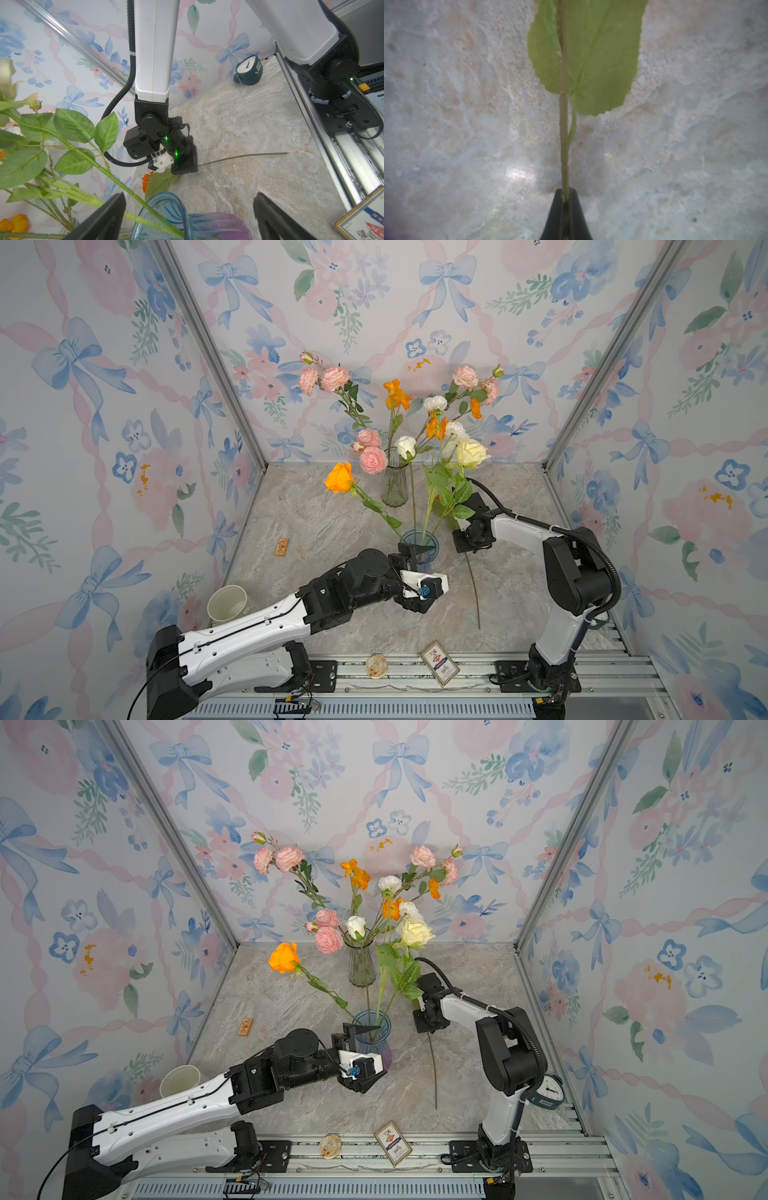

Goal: Arrange flowers in a vase
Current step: Pick up the flower from the top-center of the table.

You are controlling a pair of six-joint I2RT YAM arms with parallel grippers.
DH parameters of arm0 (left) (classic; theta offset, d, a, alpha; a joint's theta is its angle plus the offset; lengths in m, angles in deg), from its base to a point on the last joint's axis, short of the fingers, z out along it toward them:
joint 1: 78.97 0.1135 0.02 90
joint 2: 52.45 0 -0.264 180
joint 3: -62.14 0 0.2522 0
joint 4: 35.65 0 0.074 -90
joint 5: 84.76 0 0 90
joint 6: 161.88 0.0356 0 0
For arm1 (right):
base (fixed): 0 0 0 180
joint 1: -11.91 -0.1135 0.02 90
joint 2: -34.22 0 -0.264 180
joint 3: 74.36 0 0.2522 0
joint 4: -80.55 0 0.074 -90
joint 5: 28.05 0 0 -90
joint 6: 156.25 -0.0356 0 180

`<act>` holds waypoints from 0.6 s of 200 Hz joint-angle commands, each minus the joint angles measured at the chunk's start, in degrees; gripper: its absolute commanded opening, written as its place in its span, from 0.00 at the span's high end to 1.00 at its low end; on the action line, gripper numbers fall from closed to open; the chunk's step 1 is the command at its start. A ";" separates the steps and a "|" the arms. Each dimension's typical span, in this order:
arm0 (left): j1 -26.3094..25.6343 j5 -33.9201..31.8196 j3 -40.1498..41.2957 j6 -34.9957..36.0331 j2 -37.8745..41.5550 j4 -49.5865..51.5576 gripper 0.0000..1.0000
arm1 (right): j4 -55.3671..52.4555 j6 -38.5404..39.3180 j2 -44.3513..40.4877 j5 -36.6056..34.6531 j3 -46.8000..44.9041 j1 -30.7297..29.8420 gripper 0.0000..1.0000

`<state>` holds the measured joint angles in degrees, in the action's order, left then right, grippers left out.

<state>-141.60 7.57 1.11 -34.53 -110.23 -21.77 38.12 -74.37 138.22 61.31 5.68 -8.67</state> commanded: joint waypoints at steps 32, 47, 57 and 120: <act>1.55 0.08 0.16 0.03 2.21 -0.55 0.02 | 3.31 -7.27 -14.38 2.35 -6.81 2.63 1.00; 2.67 1.28 0.15 -0.34 3.09 -0.82 0.02 | 3.19 -8.24 -18.07 1.85 -7.66 3.29 1.00; 3.30 1.78 0.16 -0.68 3.96 -1.08 0.02 | 3.35 -8.81 -20.77 1.00 -8.38 3.53 1.00; 6.58 3.75 0.33 -1.74 6.97 -2.32 0.02 | 7.48 -9.23 -42.07 -7.37 -15.00 1.83 1.00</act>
<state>-135.83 9.82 1.11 -35.06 -104.33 -23.04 43.10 -83.04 102.93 59.27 -7.35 -5.52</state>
